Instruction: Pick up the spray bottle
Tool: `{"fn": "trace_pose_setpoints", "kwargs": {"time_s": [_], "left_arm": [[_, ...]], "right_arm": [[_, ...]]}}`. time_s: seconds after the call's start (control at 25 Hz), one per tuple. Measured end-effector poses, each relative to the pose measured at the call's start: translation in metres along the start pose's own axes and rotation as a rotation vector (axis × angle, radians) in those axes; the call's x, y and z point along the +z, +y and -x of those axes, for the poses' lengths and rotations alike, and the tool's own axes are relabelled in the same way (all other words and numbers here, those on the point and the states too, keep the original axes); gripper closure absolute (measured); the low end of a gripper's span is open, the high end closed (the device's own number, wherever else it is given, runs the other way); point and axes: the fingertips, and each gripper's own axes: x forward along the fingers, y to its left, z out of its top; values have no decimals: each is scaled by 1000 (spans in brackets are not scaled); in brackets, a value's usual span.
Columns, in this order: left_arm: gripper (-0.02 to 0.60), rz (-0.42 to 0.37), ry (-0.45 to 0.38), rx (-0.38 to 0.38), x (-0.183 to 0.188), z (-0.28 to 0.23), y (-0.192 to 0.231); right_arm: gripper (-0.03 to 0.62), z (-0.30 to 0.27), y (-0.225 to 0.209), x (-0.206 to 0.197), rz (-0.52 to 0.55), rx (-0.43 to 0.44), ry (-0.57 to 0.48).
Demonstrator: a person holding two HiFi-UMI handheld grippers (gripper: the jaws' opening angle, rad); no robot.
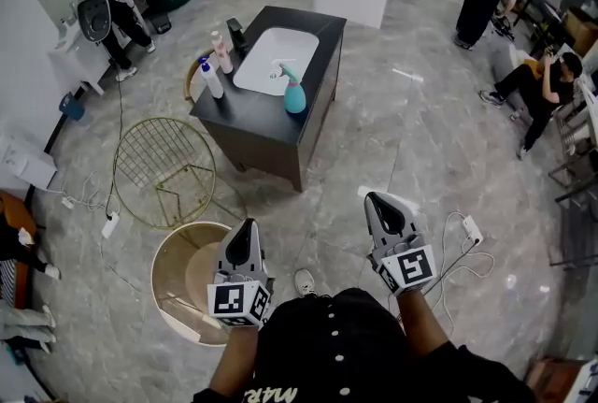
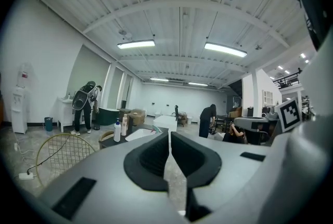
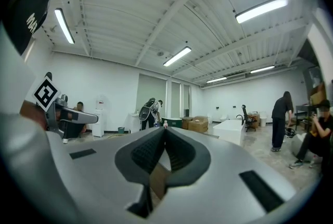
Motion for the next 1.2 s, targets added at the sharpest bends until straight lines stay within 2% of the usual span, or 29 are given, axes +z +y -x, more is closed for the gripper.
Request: {"fn": "trace_pose_setpoints", "kwargs": {"time_s": [0.16,0.56,0.76,0.96,1.2], "left_arm": [[560,-5,5,-19,4,-21,18],[560,7,39,1,-1,-100,49],[560,6,39,44,6,-166,72],[560,-10,24,78,30,-236,89],[560,-19,5,105,55,-295,98]], "right_arm": [[599,-25,-3,-1,-12,-15,3],[599,-104,-42,-17,-16,-11,18],[599,-169,-76,-25,-16,26,16],[599,-237,-111,-17,-13,70,-6],[599,-289,-142,-6,5,127,-16]]}}
